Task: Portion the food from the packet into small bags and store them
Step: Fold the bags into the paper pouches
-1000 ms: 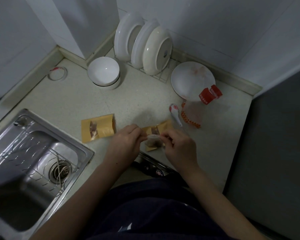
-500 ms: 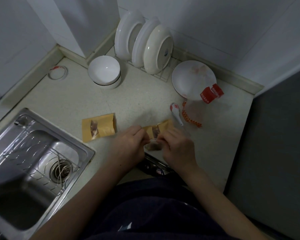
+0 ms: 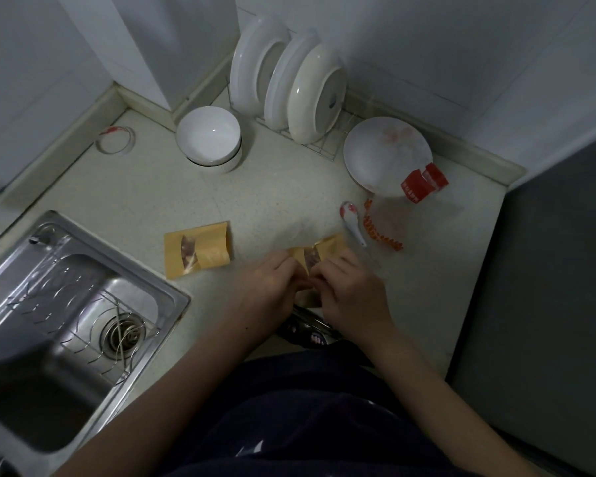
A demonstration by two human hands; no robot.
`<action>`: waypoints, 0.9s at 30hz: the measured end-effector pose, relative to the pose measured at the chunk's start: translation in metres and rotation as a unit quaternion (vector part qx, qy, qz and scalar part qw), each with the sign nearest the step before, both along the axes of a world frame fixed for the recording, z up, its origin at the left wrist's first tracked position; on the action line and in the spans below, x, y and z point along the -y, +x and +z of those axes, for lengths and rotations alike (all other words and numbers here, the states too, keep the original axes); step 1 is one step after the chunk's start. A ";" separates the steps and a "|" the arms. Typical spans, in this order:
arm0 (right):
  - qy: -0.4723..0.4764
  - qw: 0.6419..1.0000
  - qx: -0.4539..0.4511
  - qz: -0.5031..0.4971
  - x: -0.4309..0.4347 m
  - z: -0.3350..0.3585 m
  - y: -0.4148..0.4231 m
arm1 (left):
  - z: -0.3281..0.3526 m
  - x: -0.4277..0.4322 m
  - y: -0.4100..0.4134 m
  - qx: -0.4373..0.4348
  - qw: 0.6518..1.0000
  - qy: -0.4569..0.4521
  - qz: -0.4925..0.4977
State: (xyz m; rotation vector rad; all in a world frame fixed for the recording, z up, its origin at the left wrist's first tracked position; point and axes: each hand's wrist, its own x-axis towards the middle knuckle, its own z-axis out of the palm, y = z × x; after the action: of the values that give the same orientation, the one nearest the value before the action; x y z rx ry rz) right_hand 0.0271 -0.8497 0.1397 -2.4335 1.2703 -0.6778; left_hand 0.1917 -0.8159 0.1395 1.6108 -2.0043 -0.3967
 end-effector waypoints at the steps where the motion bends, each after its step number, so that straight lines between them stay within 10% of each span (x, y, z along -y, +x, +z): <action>1: 0.007 1.000 0.000 0.006 0.000 -0.001 0.000 | 0.000 0.000 0.000 0.001 1.000 0.001 0.000; 27: 0.144 0.989 -0.006 -0.016 0.003 -0.019 0.000 | -0.016 0.002 0.004 0.111 0.988 0.074 0.078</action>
State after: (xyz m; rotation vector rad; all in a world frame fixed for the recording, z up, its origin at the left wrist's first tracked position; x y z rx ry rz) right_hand 0.0268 -0.8527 0.1204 -2.1897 1.3149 -0.4529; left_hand 0.1953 -0.8179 0.1233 1.9653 -2.0299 -0.3242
